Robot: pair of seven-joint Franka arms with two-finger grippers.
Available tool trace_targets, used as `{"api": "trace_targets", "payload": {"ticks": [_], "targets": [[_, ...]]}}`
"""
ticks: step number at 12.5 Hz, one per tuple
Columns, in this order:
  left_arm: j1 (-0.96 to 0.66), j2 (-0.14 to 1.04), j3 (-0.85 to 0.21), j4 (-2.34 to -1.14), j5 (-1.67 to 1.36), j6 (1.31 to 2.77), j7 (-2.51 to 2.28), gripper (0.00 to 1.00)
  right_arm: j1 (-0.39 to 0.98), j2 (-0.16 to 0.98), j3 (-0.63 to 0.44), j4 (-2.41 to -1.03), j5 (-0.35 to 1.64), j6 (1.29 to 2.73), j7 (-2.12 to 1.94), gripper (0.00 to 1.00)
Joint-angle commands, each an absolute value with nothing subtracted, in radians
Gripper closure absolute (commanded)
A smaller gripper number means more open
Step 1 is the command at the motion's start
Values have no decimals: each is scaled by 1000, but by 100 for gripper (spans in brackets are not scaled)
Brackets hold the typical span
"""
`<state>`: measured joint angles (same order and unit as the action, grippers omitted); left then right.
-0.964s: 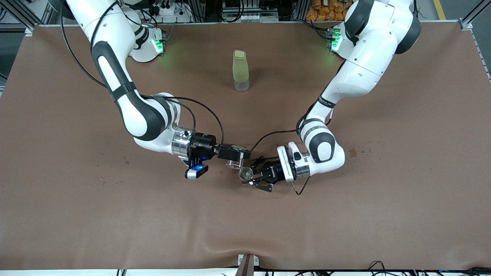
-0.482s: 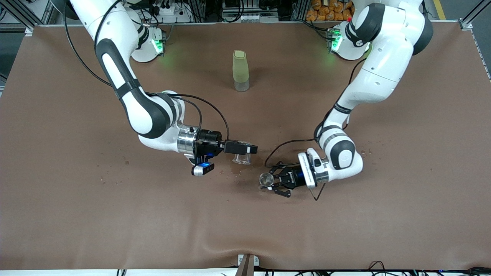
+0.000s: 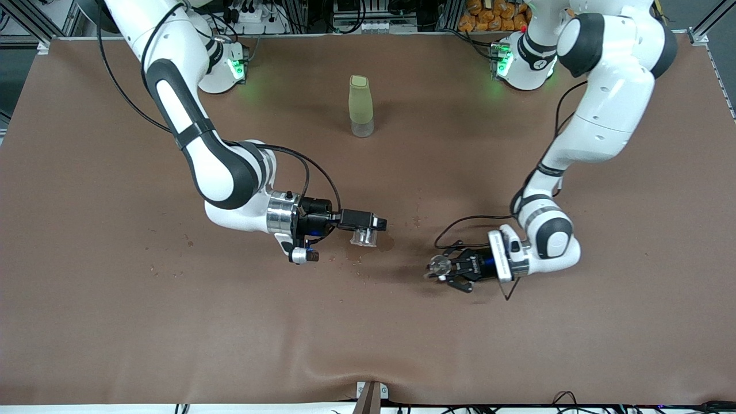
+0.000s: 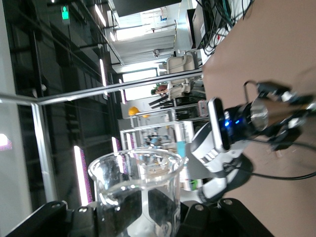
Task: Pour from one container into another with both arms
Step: 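Turn the jigger upright with the left gripper while the right gripper moves the beaker away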
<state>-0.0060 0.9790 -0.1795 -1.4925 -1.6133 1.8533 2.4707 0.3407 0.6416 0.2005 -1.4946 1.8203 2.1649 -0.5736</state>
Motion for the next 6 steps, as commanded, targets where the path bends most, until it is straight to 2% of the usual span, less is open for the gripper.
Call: {"api": "trace_targets", "payload": {"ticks": [1,4,6], "targets": [[72,971,-189,-1506,-1528,1780,2467,100,298,666,206,-1463,1700,2152,-647,100],[175,968,-189,-1503,-1372,1732,2447,100,244,663,206,-1465,1561,2152,-709,100],[259,971,-187,-1506,-1283,1643,2445,100,204,667,206,-1463,1479,2151,-761,100]]}}
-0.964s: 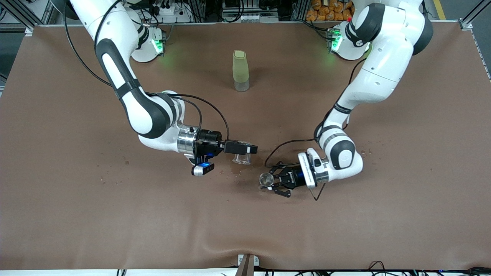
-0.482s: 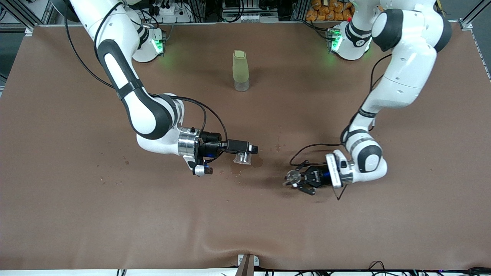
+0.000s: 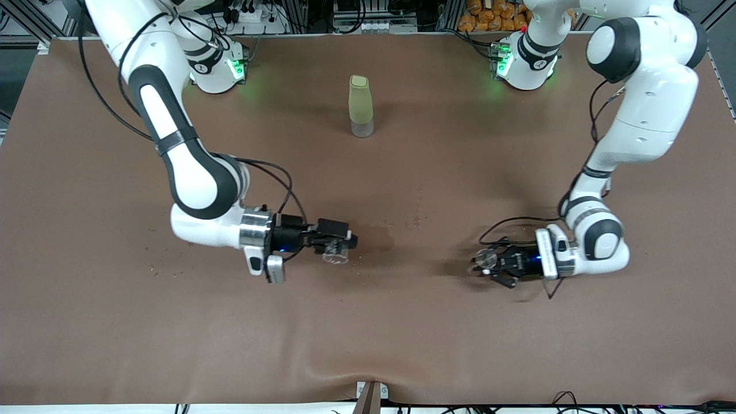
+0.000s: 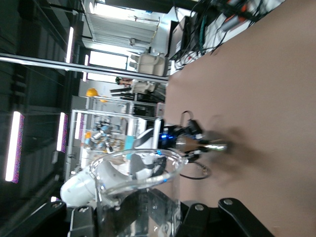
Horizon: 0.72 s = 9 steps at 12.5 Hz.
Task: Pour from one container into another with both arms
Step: 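Lower the beaker with the right gripper while the left gripper lowers the jigger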
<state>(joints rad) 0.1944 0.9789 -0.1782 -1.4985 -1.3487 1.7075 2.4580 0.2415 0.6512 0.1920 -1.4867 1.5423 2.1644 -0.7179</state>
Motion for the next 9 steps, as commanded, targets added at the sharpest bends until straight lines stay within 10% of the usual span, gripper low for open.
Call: {"api": "trace_targets", "payload": {"ticks": [1,9], "targets": [[300,973,-187,-1505,-1214,1623,2445,100,189,667,206,-1462,1450,2151,-771,100],[511,986,-187,-1497,-913,1534,2500,100,8,702,181,-1463,1254,2051,-1107,100]]}}
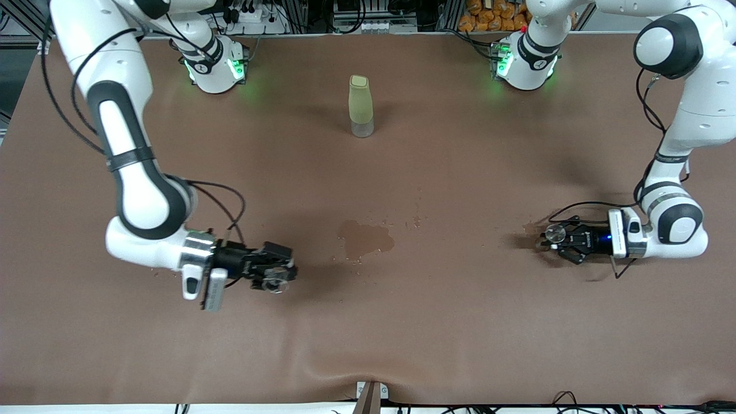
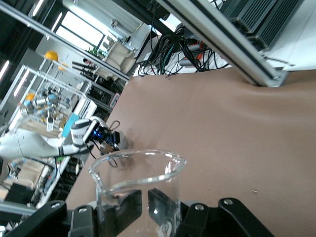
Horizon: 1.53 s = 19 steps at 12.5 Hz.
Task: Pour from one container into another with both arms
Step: 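Lower the beaker with the right gripper while the left gripper lowers the jigger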
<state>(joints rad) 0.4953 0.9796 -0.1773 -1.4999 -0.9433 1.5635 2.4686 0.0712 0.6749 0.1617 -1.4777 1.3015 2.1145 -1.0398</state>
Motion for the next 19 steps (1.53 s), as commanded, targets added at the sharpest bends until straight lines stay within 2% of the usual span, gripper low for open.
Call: {"api": "trace_targets", "payload": {"ticks": [1,7,13,14,15,16,19], "targets": [[524,986,-187,-1499,-908,1520,2508,100,-23,713,181,-1463,1226,2030,-1164,100],[543,1011,-187,-1497,-893,1465,2553,100,-240,775,181,-1477,1097,1800,-1512,100],[572,1046,-187,-1500,-884,1442,2536,100,-415,868,181,-1476,941,1740,-1897,100],[572,1048,-187,-1500,-882,1442,2536,92,-435,885,181,-1476,921,1740,-1932,100],[572,1048,-187,-1500,-881,1442,2528,27,-455,899,181,-1476,902,1740,-1963,100],[571,1049,-186,-1500,-877,1442,2510,0,-468,914,181,-1474,893,1741,-2008,100],[571,1039,-161,-1490,-868,1442,2439,0,-495,957,179,-1471,891,1743,-2141,100]]}}
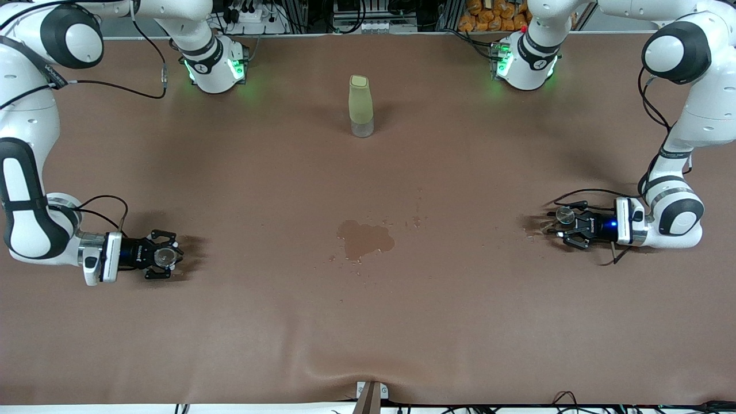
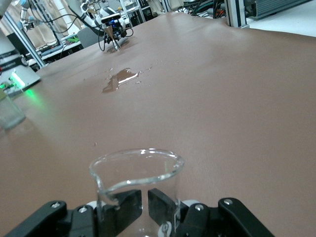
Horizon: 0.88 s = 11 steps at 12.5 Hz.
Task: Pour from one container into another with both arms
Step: 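Lower the beaker with the right gripper while the left gripper lowers the jigger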
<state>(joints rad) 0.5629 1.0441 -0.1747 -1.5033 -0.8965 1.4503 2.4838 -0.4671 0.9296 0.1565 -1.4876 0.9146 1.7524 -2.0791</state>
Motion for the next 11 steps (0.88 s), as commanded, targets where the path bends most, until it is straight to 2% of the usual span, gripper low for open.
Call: {"api": "trace_targets", "payload": {"ticks": [1,3,7,11], "targets": [[572,1031,-132,-1471,-844,1439,2400,0,-506,962,179,-1471,890,1744,-2176,100],[606,1019,-97,-1418,-804,1387,2326,0,-529,963,179,-1471,870,1743,-2206,100],[646,994,-26,-1378,-804,1387,2105,0,-603,963,175,-1468,836,1736,-2275,100],[626,985,-12,-1313,-804,1400,1858,0,-635,966,178,-1466,853,1680,-2313,100]]}}
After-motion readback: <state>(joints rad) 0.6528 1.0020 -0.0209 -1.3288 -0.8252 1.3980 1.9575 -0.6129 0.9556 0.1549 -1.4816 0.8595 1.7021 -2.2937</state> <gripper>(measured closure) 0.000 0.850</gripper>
